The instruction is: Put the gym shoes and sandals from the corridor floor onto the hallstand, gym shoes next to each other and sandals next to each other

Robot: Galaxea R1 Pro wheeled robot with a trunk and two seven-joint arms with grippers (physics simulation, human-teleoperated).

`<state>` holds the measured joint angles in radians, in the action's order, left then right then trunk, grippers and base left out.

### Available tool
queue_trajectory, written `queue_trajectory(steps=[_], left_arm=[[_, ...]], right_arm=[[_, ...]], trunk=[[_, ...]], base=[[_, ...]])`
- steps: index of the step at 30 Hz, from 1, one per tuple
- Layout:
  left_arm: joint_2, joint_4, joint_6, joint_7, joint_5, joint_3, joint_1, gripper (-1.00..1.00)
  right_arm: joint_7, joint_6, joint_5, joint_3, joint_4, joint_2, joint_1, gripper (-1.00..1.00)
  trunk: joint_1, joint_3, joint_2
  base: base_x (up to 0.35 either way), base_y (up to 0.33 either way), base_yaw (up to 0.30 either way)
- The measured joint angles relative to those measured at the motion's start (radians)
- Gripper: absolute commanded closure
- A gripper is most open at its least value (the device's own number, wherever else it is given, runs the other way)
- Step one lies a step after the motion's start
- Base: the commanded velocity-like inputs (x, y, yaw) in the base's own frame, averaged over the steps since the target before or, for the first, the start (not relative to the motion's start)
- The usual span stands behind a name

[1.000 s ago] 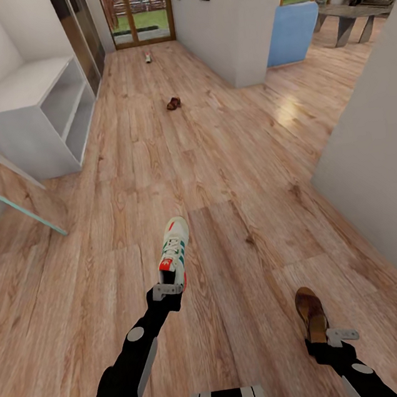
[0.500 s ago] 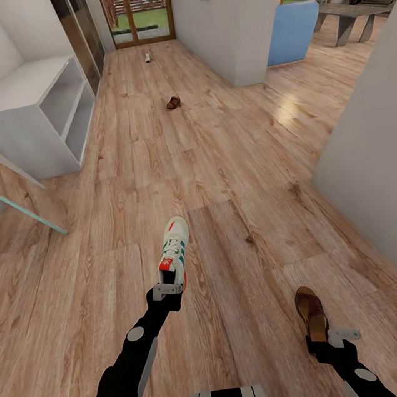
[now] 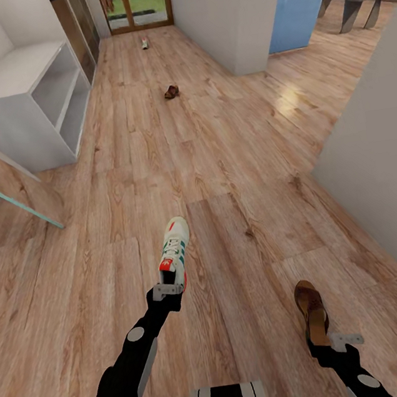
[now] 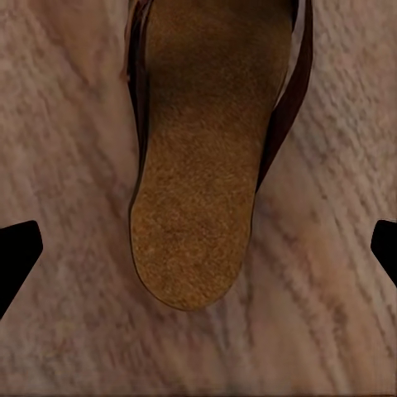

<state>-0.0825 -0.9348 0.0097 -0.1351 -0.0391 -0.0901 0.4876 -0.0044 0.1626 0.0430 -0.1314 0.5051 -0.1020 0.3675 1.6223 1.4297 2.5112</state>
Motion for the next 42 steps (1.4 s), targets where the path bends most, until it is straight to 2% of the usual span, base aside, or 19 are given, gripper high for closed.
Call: queue_trajectory(steps=[15, 26, 42], left_arm=[[0.000, 0.003, 0.000, 0.000, 0.000, 0.000, 0.000, 1.00], [-0.001, 0.003, -0.003, 0.000, 0.000, -0.009, -0.005, 1.00], [-0.002, 0.005, -0.002, 0.000, 0.000, -0.014, -0.006, 1.00]], right_arm=[[0.000, 0.000, 0.000, 0.000, 0.000, 0.000, 0.000, -1.00], [0.000, 0.000, 0.000, 0.001, 0.000, 0.001, 0.000, -1.00], [0.000, 0.000, 0.000, 0.001, 0.002, 0.000, 0.000, -1.00]], trunk=[[0.007, 0.058, 0.004], [0.007, 0.070, 0.004], [0.007, 0.071, 0.004]], base=[[0.000, 0.000, 0.000], [0.000, 0.000, 0.000], [0.043, 0.000, 0.000]])
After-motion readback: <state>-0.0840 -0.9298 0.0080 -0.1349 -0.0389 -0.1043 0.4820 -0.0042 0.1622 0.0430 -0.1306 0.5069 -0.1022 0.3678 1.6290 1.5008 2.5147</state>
